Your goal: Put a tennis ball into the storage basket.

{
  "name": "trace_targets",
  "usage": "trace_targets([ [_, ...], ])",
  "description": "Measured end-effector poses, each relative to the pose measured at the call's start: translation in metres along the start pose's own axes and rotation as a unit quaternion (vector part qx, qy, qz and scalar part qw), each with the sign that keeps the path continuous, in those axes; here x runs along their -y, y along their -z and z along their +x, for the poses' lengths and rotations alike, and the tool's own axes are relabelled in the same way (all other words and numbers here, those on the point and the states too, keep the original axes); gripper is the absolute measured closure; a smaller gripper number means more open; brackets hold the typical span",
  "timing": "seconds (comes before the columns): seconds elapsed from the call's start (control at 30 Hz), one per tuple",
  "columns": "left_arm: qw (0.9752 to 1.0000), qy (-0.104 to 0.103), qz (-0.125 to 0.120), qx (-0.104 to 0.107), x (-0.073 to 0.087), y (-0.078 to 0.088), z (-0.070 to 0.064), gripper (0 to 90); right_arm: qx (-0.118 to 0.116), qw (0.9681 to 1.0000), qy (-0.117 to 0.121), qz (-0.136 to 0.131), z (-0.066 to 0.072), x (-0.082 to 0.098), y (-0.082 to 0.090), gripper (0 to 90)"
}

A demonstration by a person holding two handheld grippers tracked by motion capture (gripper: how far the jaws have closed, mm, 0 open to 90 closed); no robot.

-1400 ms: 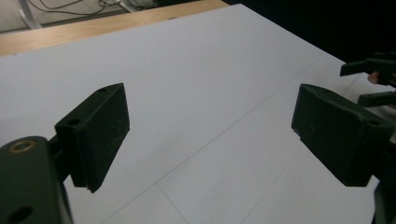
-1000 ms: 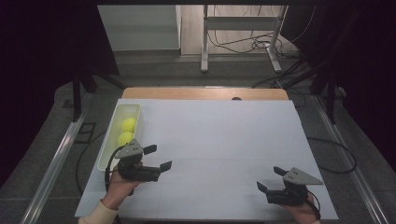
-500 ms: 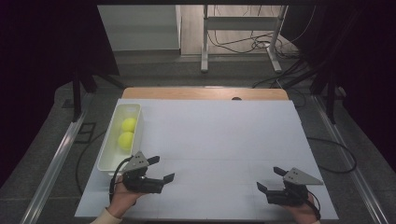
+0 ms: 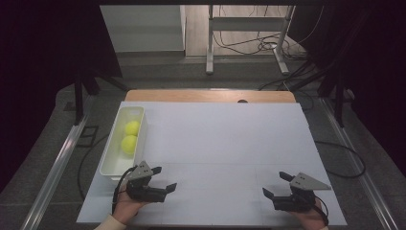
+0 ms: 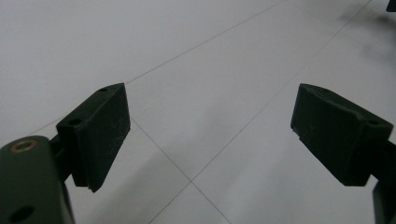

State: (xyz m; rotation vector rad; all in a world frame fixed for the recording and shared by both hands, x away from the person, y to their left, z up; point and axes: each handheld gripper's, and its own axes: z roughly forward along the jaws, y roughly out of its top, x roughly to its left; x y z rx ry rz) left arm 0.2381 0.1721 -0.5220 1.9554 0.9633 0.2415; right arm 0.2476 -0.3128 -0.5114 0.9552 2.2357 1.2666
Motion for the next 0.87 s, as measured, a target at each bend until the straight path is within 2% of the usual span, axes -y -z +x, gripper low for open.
trace_targets([
  [0.1,0.9998,-0.012,0.0,-0.014,-0.0002,0.0003,-0.0005,12.6,-0.002,1.0,0.0,0.001,0.0,0.0002,-0.0003,11.9],
  [0.33,0.9995,-0.025,-0.007,-0.018,-0.0025,0.0007,-0.0032,13.7,-0.004,1.0,-0.002,0.003,-0.0007,0.0007,-0.0018,12.0],
  [0.87,0.9995,-0.024,-0.003,-0.019,-0.002,-0.0006,-0.0032,13.6,-0.006,1.0,0.004,0.007,0.0005,0.0009,-0.0025,12.1],
])
